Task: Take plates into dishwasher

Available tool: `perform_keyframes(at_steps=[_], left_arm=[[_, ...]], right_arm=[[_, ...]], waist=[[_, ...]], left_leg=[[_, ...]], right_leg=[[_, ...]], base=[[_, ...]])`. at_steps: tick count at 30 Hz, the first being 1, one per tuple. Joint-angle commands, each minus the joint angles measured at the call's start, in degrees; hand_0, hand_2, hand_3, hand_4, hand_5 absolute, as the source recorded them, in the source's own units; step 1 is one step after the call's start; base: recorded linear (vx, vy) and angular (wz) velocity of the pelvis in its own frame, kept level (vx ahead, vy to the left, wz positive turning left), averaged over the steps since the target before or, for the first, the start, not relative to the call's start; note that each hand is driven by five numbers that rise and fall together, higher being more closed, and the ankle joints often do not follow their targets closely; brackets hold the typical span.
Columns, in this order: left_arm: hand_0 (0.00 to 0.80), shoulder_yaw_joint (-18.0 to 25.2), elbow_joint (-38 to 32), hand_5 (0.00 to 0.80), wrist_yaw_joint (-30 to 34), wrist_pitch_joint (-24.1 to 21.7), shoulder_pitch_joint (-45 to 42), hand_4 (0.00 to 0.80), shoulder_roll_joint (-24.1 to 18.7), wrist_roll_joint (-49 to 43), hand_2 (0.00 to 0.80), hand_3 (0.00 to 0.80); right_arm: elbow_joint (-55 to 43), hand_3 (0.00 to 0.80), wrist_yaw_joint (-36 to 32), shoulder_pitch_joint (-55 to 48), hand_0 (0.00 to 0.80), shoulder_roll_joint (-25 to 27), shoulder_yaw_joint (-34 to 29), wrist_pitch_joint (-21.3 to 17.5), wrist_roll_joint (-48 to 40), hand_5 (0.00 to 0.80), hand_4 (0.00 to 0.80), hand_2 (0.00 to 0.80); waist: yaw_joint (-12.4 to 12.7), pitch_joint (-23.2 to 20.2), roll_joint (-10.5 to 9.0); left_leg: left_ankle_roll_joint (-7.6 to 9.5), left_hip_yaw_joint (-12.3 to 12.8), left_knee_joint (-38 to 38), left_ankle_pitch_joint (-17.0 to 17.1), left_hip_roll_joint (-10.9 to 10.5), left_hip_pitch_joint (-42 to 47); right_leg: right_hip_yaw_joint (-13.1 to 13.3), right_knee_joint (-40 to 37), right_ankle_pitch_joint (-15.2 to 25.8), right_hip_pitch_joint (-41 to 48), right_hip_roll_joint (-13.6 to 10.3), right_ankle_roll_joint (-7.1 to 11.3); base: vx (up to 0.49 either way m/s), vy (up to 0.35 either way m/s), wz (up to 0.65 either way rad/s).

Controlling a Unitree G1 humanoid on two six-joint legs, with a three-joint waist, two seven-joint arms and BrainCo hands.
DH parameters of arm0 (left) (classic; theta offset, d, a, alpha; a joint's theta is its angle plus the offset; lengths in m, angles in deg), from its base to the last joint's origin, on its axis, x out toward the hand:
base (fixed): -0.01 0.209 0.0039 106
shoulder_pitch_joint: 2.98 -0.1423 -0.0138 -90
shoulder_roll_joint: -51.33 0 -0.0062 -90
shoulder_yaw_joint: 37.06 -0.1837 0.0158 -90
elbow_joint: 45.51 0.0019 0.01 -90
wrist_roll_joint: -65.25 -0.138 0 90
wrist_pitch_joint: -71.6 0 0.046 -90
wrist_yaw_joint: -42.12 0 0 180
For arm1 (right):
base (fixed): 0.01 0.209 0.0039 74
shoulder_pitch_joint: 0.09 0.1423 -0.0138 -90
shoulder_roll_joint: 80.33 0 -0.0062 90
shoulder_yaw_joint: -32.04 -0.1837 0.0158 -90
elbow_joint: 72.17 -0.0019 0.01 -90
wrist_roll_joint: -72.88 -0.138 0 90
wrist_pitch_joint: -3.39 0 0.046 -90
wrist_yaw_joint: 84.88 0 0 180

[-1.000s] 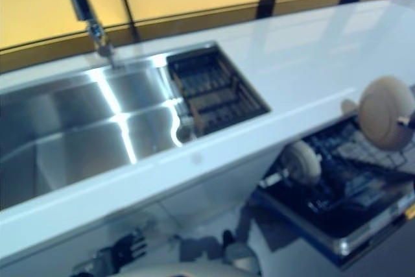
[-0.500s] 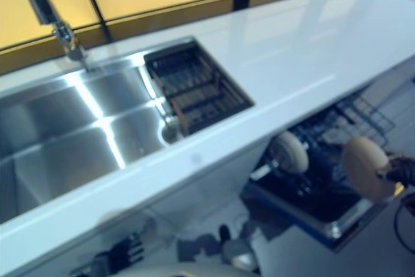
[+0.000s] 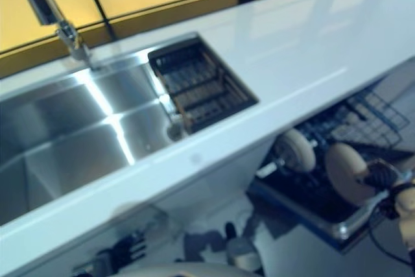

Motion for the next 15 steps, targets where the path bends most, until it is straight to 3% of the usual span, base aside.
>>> perform_keyframes(at_steps=[1, 15], left_arm=[[0.000, 2.0, -0.7, 0.000, 0.1, -1.0, 2.6, 0.000, -2.4, -2.1, 0.000, 0.000], [0.000, 0.8, -1.7, 0.000, 0.2, 0.5, 2.6, 0.000, -3.1, -1.8, 0.000, 0.000]], right_arm=[[2.5, 0.800, 3.6, 8.4, 0.800, 1.0, 1.0, -1.0, 2.0, 0.800, 0.800, 0.800], [5.3, 0.800, 7.7, 18.2, 0.800, 4.9, 5.0, 3.4, 0.2, 0.800, 0.800, 0.800]], waist=[[2.8, 0.0, -2.11], [5.1, 0.0, -1.64]], left_leg=[[3.44, -2.1, 0.7, -0.2, -2.2, -1.6], [2.93, -3.5, 0.6, 0.1, -2.1, -2.1]], right_leg=[[-2.4, 2.1, -3.1, 2.8, -0.6, 4.01], [-4.1, 1.5, -3.3, 3.5, -1.1, 3.81]], base=[[0.009, -0.027, 0.04], [0.015, -0.041, 0.05]])
